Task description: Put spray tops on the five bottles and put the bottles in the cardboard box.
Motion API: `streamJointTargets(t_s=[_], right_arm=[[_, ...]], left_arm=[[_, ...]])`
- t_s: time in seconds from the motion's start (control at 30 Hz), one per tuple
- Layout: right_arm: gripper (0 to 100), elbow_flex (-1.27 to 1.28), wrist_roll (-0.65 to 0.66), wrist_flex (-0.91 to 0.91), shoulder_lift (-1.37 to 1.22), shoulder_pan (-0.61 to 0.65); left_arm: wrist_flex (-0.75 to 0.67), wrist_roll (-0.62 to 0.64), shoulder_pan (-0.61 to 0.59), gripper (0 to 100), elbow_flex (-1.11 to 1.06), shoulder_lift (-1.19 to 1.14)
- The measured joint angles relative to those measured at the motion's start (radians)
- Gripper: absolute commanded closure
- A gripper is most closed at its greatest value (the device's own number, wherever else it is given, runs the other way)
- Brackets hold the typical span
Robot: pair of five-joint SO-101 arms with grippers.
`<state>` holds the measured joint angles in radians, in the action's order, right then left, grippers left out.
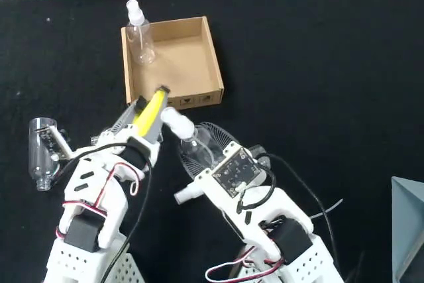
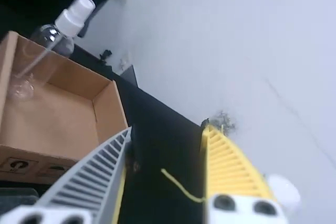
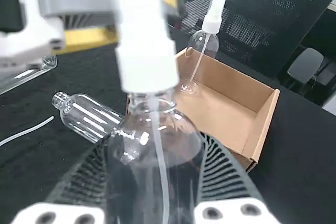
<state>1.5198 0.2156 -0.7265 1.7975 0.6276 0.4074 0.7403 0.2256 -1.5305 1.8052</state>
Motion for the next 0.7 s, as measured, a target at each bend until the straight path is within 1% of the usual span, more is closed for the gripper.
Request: streamJointTargets(t_s=[0.3,0.7], right_arm=[[95.6,0.026,0.000,0.000,0.000,-0.002],[95.6,0.032,-0.006,-0.003,0.000,-0.003]], left_arm=[[0.000,-0.114,0.118,81,-0.028,0.006],[0.000,-0.133,0.153,81,-0.031,0.012]])
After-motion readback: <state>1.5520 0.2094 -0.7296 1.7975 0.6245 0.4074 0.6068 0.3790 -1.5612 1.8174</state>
